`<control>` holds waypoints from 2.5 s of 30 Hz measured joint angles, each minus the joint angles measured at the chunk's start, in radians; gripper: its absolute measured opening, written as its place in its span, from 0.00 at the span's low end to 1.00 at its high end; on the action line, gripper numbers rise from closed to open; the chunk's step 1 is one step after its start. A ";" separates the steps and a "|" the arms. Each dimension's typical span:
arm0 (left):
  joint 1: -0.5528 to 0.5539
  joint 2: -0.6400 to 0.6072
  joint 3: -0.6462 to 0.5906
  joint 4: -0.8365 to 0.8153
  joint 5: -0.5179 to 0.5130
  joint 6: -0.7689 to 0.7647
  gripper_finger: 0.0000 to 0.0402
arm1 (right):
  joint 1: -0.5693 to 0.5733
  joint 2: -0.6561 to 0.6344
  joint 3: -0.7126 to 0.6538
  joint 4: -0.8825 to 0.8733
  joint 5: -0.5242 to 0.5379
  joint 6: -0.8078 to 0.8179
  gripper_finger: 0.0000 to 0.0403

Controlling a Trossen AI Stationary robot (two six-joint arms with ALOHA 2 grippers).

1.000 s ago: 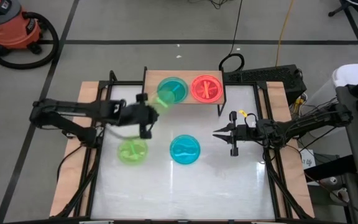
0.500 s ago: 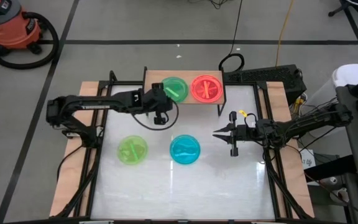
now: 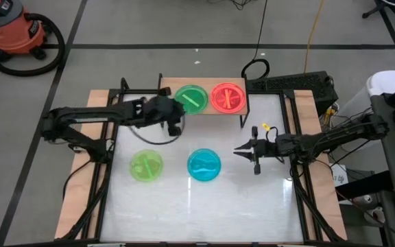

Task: Place and stack plates onto a shelf
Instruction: Stack the blue plate on top of the green plate on the shelf

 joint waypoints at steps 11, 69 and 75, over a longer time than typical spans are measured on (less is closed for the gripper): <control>-0.216 -0.286 -0.342 0.453 -0.101 -0.202 0.31 | 0.124 0.084 0.075 -0.063 0.072 -0.014 0.12; -0.311 -0.593 -0.918 1.252 -0.081 -0.138 0.31 | 0.179 0.939 0.312 0.014 0.329 -0.111 0.34; -0.313 -0.598 -0.919 1.251 -0.080 -0.153 0.31 | 0.162 0.939 0.312 0.009 0.311 -0.126 0.24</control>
